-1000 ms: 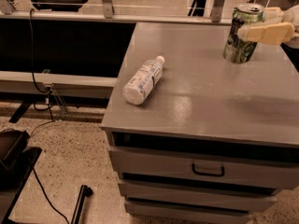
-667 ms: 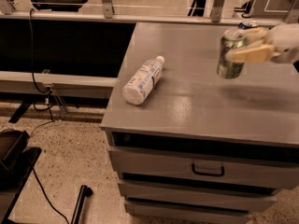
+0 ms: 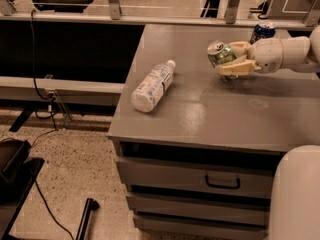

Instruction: Place green can upright

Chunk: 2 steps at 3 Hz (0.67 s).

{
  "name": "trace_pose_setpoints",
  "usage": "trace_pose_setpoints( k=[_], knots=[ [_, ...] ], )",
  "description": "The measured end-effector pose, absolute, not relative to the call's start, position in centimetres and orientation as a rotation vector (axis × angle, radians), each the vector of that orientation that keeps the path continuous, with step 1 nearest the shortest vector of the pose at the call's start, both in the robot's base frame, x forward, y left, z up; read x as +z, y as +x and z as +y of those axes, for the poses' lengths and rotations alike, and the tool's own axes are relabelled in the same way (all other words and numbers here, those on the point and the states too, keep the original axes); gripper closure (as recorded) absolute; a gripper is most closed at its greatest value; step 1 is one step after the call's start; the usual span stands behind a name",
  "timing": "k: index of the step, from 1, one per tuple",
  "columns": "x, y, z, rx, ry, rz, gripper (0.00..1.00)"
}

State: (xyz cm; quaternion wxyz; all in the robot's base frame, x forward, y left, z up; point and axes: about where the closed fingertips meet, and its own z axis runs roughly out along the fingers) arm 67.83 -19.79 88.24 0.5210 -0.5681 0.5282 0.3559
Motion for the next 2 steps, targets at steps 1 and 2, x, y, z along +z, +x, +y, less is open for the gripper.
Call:
trace_pose_setpoints(
  k=[1,2],
  knots=[
    [88.42,67.83,-19.78,0.853,-1.362,1.266,0.66],
    [88.39,68.08,-19.51,0.853,-1.358,1.266,0.43]
  ],
)
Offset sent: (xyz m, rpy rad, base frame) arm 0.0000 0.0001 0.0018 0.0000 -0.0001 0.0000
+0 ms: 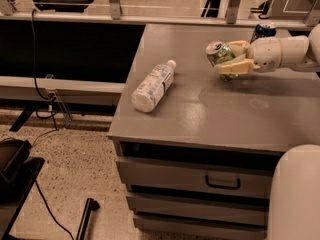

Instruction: Place green can upright

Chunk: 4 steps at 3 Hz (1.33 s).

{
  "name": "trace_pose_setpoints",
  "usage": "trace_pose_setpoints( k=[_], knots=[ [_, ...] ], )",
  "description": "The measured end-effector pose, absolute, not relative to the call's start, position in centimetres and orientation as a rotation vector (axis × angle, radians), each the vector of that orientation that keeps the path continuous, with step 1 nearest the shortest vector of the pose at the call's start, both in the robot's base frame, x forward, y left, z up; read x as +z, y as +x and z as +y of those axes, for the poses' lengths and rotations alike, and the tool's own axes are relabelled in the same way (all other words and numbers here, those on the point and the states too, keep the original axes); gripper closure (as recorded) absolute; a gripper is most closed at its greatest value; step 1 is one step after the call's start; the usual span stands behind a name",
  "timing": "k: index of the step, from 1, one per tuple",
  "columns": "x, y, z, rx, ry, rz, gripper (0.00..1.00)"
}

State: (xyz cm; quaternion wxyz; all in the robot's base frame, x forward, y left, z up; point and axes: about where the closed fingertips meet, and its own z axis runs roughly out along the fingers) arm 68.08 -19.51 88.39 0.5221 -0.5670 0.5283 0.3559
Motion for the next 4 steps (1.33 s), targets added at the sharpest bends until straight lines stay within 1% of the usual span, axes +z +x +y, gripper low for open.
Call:
trace_pose_setpoints(
  k=[1,3,4],
  knots=[
    [88.6,68.4,-19.4,0.866,-1.313,1.266,0.37],
    [91.0,67.3,-19.5,0.903,-1.116,1.219,0.83],
    [92.1,65.8,-19.2,0.897,-1.067,1.218,1.0]
  ],
)
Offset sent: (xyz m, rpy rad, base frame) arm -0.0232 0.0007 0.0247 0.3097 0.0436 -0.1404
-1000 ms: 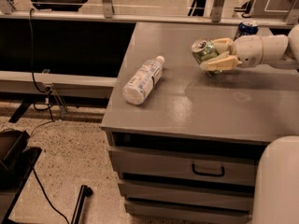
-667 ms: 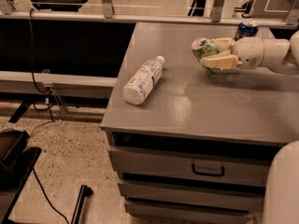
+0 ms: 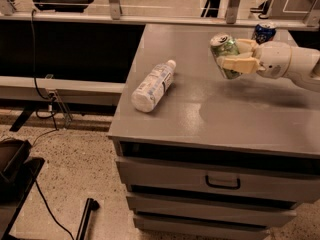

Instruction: Place green can upright

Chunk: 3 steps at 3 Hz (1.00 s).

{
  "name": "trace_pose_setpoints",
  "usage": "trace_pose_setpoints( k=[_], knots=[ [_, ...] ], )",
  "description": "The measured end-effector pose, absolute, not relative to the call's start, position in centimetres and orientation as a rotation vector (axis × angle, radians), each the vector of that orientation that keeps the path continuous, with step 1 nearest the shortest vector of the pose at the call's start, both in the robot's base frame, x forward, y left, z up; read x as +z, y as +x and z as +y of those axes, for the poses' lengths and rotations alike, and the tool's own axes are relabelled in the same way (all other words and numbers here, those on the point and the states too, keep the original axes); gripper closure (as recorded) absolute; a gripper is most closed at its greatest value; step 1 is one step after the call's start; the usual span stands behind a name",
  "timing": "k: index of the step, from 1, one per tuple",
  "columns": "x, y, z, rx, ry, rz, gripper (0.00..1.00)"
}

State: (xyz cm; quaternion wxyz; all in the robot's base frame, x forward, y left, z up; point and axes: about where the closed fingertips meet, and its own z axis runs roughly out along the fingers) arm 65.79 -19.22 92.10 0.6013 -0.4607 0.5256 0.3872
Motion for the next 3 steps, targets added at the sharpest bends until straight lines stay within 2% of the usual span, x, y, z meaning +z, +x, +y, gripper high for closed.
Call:
trace_pose_setpoints(
  k=[3],
  knots=[
    [91.8,61.0,-19.8,0.865,-1.034,1.338,1.0]
  ],
)
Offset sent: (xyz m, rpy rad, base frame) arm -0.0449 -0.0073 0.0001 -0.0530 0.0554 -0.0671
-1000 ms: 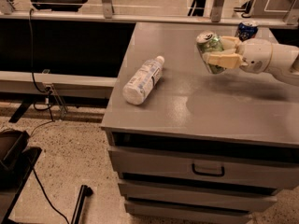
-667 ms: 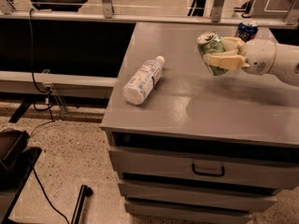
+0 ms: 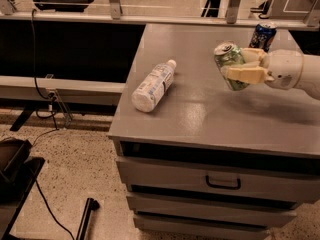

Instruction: Place green can upright

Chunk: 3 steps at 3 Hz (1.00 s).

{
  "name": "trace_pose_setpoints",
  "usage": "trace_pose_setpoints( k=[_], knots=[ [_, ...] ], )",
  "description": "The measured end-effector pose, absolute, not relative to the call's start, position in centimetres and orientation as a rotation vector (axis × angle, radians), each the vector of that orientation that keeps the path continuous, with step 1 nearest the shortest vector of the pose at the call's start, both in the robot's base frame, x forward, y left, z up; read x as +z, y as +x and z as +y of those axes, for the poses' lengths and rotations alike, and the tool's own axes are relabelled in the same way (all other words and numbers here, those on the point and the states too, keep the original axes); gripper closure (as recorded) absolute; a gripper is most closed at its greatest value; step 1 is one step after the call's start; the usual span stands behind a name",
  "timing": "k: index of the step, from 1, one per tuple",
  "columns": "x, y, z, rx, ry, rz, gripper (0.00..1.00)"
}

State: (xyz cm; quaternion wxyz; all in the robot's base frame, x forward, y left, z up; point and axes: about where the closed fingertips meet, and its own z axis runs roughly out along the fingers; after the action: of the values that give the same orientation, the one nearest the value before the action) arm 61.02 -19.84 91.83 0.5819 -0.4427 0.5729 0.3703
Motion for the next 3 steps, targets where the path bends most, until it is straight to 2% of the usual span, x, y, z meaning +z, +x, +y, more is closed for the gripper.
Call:
trace_pose_setpoints(
  k=[3],
  knots=[
    [91.9,58.0,-25.1,0.856,-0.962,1.389,1.0]
  ],
)
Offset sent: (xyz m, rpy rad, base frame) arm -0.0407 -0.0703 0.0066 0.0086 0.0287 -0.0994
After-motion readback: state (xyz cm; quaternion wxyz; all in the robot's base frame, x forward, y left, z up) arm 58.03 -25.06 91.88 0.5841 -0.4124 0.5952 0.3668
